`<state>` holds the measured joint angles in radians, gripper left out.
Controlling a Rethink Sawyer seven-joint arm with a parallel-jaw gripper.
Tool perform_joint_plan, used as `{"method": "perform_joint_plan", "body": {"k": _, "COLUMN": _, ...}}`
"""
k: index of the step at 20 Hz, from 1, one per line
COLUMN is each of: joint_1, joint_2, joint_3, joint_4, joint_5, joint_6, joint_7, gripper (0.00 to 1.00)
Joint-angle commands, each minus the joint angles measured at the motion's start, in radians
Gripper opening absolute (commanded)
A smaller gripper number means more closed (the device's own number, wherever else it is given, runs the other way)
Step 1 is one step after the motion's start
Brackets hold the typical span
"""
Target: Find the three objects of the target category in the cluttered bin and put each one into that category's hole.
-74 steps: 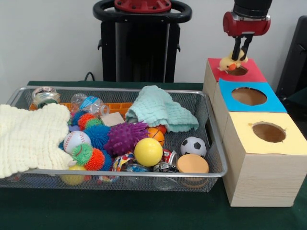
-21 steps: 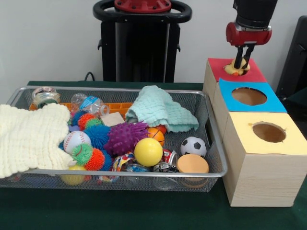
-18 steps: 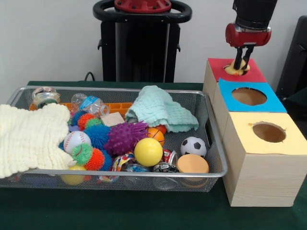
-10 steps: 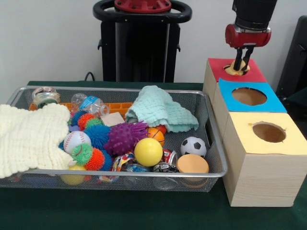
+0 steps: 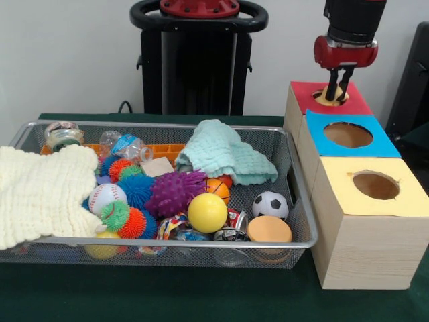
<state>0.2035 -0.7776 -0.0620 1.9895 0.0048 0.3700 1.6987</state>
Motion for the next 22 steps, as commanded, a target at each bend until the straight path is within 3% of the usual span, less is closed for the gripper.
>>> {"method": "perform_joint_plan", "body": {"k": 1, "joint_1": -0.027, "joint_2": 0.043, "joint_3": 0.013, "joint_4": 0.055, "joint_5": 0.031, "joint_6": -0.097, "joint_7": 0.225, "gripper": 0.0}}
{"method": "perform_joint_plan", "body": {"k": 22, "joint_1": -0.035, "joint_2": 0.082, "joint_3": 0.02, "joint_4": 0.059, "joint_5": 0.035, "joint_6": -0.143, "joint_7": 0.221, "gripper": 0.0}}
